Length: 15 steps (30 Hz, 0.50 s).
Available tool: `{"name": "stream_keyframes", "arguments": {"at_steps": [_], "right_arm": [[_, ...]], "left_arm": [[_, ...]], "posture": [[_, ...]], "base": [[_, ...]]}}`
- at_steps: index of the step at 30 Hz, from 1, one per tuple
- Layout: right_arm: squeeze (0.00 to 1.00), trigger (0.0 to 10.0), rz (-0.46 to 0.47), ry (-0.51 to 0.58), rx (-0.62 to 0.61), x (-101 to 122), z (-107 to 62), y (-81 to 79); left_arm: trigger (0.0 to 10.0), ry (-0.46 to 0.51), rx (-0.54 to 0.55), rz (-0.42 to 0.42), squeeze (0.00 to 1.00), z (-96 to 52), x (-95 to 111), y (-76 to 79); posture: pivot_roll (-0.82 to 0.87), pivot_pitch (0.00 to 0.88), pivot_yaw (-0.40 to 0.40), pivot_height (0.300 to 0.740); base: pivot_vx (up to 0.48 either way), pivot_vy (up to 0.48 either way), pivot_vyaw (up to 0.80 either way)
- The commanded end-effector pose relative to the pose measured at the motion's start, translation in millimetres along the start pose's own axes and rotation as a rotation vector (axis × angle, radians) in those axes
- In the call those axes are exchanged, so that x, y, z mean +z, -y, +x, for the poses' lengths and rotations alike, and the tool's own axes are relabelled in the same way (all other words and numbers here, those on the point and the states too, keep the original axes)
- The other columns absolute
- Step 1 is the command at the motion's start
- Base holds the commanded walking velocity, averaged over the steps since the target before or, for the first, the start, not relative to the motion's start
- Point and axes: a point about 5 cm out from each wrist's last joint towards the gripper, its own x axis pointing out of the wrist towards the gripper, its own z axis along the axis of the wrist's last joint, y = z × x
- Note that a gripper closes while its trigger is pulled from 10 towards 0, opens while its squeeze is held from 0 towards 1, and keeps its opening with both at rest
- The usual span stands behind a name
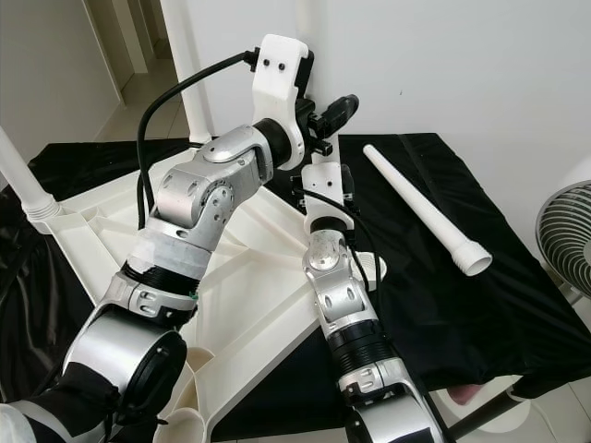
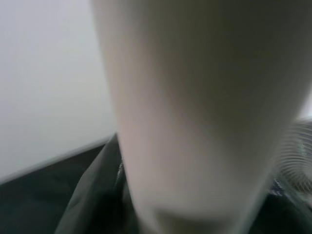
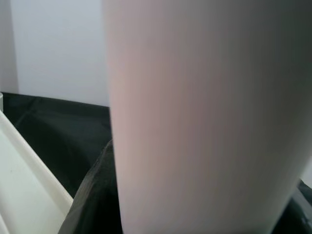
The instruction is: Building children table
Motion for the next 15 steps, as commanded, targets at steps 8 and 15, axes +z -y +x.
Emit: {"name": "stream_keyframes", "arguments": {"at_steps": [8,15], "right_arm": [[0.0,10.0,0.035,0.014,0.032,3.6,-1.3,-5.9],[0.0,10.0,0.084,-0.027,-0.001,-1.1,7.1,6.3]], "left_arm": [[10.0,0.034,0.055,-0.001,1.0,-0.5,8.1,-3.8],[10.0,0.042,0.066,-0.06,0.0,-2.8,6.7,-7.1]], "posture": [[0.01,0.0,0.026,0.74],[0.01,0.0,0.028,0.74]], "base": [[0.0,0.0,0.0],[0.0,0.0,0.0]]}}
